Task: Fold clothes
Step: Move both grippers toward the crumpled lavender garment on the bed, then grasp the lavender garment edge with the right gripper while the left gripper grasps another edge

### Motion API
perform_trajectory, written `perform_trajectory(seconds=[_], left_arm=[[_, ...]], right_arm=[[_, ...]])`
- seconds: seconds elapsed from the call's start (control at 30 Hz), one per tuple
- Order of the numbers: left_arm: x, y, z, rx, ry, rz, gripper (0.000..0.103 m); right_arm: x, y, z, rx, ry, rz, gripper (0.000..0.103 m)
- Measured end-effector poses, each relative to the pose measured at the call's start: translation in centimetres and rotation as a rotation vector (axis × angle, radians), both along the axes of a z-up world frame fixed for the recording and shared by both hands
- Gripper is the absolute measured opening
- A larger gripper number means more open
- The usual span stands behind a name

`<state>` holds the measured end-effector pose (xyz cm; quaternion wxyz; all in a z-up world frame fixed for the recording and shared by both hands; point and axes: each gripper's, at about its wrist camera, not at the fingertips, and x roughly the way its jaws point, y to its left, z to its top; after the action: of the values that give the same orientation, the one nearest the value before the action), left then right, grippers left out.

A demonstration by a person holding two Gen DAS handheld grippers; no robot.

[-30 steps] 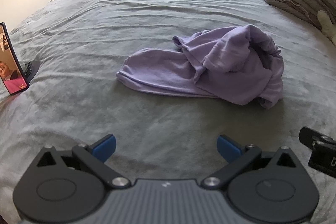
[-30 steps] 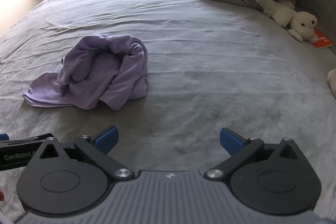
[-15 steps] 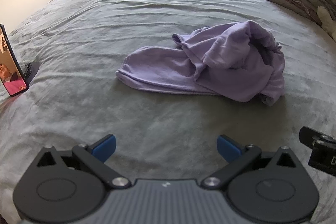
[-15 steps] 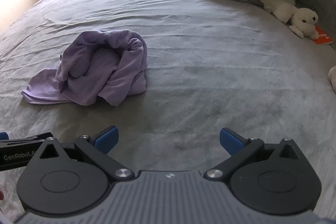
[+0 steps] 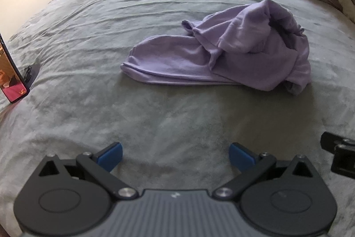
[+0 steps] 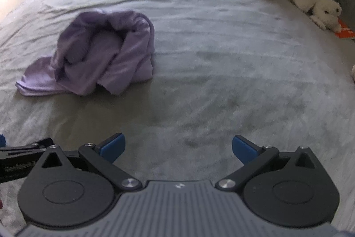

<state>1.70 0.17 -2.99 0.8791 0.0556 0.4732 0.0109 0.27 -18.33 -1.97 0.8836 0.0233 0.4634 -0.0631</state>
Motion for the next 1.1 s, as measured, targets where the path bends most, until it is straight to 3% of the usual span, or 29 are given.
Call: perform_trajectory(seconds=[0.07, 0.37, 0.67, 0.8, 1.0, 1.1], left_arm=[[-0.1, 0.1, -0.2, -0.001, -0.004, -0.008, 0.103], [-0.8, 0.3, -0.9, -0.007, -0.045, -0.054, 0.103], [-1.1, 1.0, -0.5, -0.007, -0.098, -0.158, 0.103], [-0.9, 1.6, 0.0, -0.001, -0.114, -0.162, 0.102], [-0.6, 2.4, 0.9, 0.031, -0.184, -0.173, 0.102], [-0.1, 3.3, 0.9, 0.01, -0.205, -0.143, 0.102]], right_arm=[[0.4, 0.0, -0.6, -0.015, 0.038, 0.002, 0.103], [0.1, -1.3, -1.8, 0.021, 0.044, 0.048, 0.103], [-0.2, -1.1, -2.0, 0.014, 0.024, 0.083, 0.103], [0.1, -0.7, -1.6, 0.006, 0.011, 0.088, 0.103], [0.6, 0.6, -0.4, 0.102, -0.064, 0.073, 0.103], [0.8, 1.5, 0.3, 0.132, -0.126, 0.067, 0.102]])
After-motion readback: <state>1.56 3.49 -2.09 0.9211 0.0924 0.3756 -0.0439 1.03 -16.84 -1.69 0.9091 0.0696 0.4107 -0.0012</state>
